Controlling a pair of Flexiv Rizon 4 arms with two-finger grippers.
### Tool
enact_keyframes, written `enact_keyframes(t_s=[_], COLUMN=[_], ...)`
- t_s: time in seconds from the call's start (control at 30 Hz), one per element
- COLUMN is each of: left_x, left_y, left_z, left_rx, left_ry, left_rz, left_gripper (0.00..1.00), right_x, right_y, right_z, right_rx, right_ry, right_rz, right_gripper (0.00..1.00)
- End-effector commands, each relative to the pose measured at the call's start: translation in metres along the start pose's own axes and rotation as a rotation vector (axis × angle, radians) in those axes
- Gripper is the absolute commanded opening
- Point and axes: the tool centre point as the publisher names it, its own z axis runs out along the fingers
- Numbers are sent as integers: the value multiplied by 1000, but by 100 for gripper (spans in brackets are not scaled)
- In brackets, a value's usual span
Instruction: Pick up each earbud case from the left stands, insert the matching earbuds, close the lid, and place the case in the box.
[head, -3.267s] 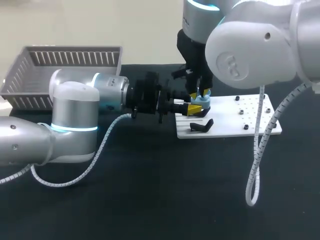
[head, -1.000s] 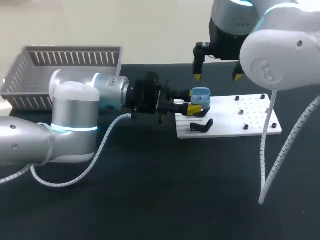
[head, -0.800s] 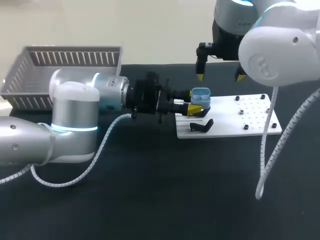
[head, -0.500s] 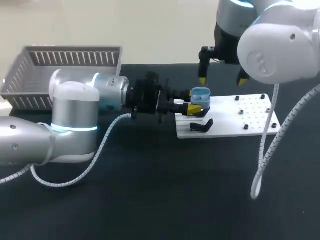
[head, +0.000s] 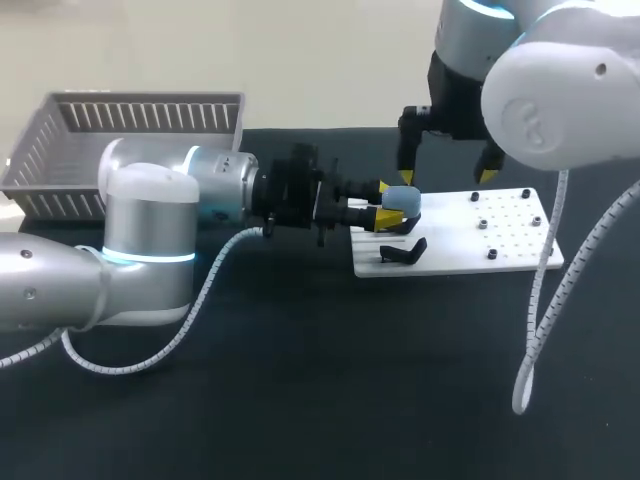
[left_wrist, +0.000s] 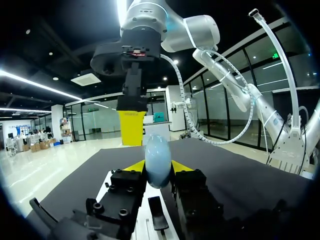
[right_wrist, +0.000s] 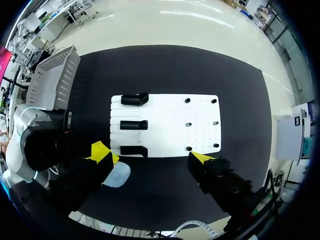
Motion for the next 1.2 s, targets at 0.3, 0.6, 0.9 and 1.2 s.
enact_keyframes(t_s=[0.3, 0.6, 0.9, 1.2], left_x=[0, 0, -9, -58], left_y=[-1, -1, -14, -36], left_z=[0, 0, -10, -65], left_rx=[-6, -6, -49, -274], left_ry=[-1, -1, 3, 22], left_rz=[3, 3, -19, 22], left_gripper=[0, 0, 0, 0], right_x=[5, 36, 46, 46], right_y=[-8, -18, -23, -23], right_z=[-44, -88, -88, -88], right_rx=[-58, -145, -163, -163], right_ry=[-152, -215, -228, -228], right_rz=[2, -132, -127, -127], right_gripper=[100, 100, 100, 100])
